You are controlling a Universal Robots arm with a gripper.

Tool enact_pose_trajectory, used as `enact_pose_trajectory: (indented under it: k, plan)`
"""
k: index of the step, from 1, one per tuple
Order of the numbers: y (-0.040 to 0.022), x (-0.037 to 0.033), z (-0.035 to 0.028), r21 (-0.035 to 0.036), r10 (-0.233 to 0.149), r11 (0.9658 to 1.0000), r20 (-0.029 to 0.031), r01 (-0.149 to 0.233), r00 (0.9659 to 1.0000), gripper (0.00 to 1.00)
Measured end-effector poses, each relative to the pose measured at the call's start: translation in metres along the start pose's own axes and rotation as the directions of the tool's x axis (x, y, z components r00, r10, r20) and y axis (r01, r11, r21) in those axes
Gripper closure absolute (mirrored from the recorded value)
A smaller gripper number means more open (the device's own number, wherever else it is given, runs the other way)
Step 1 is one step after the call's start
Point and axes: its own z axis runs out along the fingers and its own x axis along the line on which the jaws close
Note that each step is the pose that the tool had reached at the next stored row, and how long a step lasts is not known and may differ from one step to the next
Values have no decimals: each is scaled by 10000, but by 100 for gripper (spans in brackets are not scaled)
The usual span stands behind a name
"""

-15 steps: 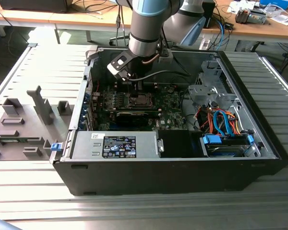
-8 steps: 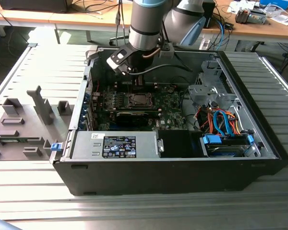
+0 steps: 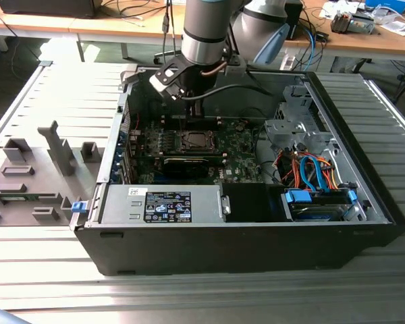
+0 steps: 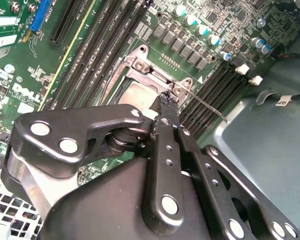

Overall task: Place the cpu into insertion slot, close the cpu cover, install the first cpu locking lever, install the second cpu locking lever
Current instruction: 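Close the cpu cover, then install the first cpu locking lever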

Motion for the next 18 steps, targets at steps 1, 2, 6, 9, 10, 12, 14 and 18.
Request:
enact_pose_trajectory:
  k: [1,2,6,9,10,12,14,18]
  plan:
    - [-2,1,-24,1,0,10000,0,0,10000,89]
    - [-2,2,-41,1,-2,10000,1,2,10000,89]
    - [-7,4,-98,1,-3,10000,1,3,10000,89]
    - [-8,4,-104,0,-3,10000,0,3,10000,89]
    - [-7,4,-104,0,-4,10000,0,4,10000,89]
    - [-8,4,-104,0,-3,10000,0,3,10000,89]
    - [-8,4,-104,0,-3,10000,0,3,10000,89]
    - [-8,4,-105,0,-3,10000,0,3,10000,89]
